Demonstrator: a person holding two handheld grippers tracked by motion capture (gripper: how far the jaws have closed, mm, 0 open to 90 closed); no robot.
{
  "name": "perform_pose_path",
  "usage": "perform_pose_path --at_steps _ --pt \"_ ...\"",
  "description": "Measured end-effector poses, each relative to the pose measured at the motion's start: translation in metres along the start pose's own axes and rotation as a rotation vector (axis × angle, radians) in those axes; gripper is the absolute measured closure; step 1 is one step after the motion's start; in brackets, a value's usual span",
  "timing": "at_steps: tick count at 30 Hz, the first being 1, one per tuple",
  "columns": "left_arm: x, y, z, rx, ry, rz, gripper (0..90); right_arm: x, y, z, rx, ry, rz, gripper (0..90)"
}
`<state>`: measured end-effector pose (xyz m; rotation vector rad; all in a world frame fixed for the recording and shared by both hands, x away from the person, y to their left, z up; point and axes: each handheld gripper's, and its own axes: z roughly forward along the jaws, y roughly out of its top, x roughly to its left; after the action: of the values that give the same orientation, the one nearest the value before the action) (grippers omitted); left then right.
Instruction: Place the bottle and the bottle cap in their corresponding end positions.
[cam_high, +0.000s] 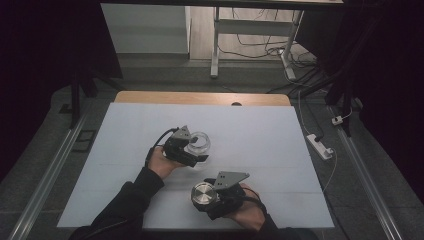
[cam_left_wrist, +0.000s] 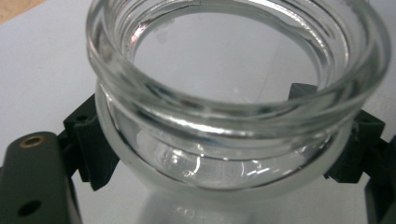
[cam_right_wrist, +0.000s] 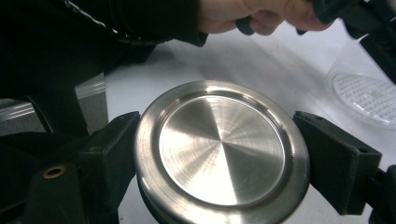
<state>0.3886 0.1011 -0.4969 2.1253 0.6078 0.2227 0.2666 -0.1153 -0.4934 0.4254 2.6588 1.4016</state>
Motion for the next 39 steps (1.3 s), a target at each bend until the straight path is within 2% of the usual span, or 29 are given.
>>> perform_pose_path --at_steps 8,19,39 --pt "0.001 -0.003 0.007 0.013 0.016 0.001 15.5 -0.002 -0.007 0.01 0.018 -0.006 0.002 17.8" --pt "0.002 -0.005 0.013 0.005 0.022 -0.006 15.5 -0.008 -0.014 0.017 0.025 -0.012 0.016 17.8" --pt "0.0 -0.009 0.022 0.018 0.036 -0.005 15.4 -0.014 -0.027 0.034 0.098 -0.004 0.029 17.8"
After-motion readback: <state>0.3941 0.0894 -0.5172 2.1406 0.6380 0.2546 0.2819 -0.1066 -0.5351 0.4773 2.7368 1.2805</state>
